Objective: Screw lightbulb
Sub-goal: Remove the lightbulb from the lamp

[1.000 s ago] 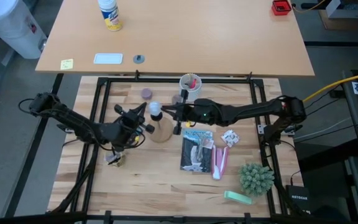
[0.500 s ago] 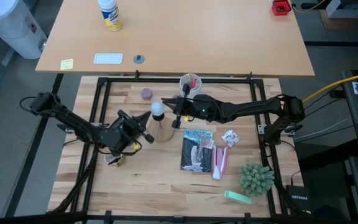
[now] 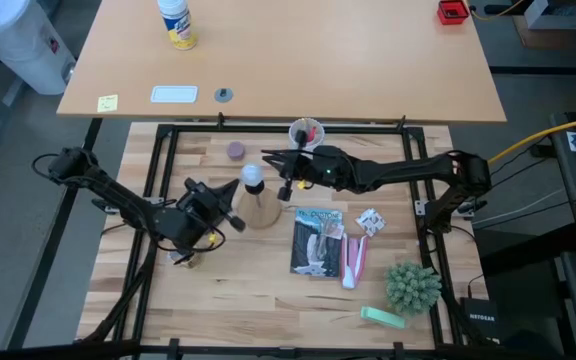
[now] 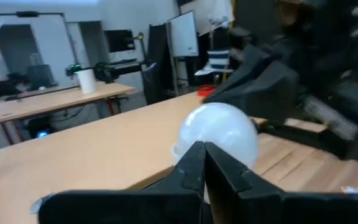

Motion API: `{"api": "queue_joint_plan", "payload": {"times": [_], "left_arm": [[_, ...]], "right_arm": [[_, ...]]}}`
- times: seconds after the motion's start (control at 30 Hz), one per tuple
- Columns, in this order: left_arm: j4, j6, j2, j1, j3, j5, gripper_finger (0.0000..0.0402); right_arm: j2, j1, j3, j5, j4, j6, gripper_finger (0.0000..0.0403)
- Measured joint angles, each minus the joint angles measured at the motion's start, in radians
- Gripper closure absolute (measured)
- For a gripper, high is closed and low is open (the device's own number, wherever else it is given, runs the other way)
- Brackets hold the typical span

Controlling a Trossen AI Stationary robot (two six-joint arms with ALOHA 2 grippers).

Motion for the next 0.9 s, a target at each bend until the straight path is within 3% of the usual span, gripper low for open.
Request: {"api": "queue_joint_plan", "payload": {"times": [0.2, 0.53, 0.7, 0.9], "left_arm": [[0.106, 0.15, 0.0, 0.03, 0.0, -0.038, 0.04], [0.091, 0.17, 0.0, 0.139, 0.0, -0.021, 0.04], [0.048, 0.12, -0.002, 0.148, 0.0, 0.071, 0.04], [-0.037, -0.011, -0.003, 0.126, 0.001, 0.063, 0.04]], "right_arm": [[-0.049, 0.043, 0.0, -0.001, -0.01, 0.0, 0.0386], [-0.033, 0.11, 0.0, -0.002, -0.034, 0.0, 0.0386], [-0.006, 0.106, 0.0, -0.002, -0.021, 0.0, 0.0386], [0.011, 0.094, 0.0, 0.0, -0.002, 0.001, 0.0386]]}}
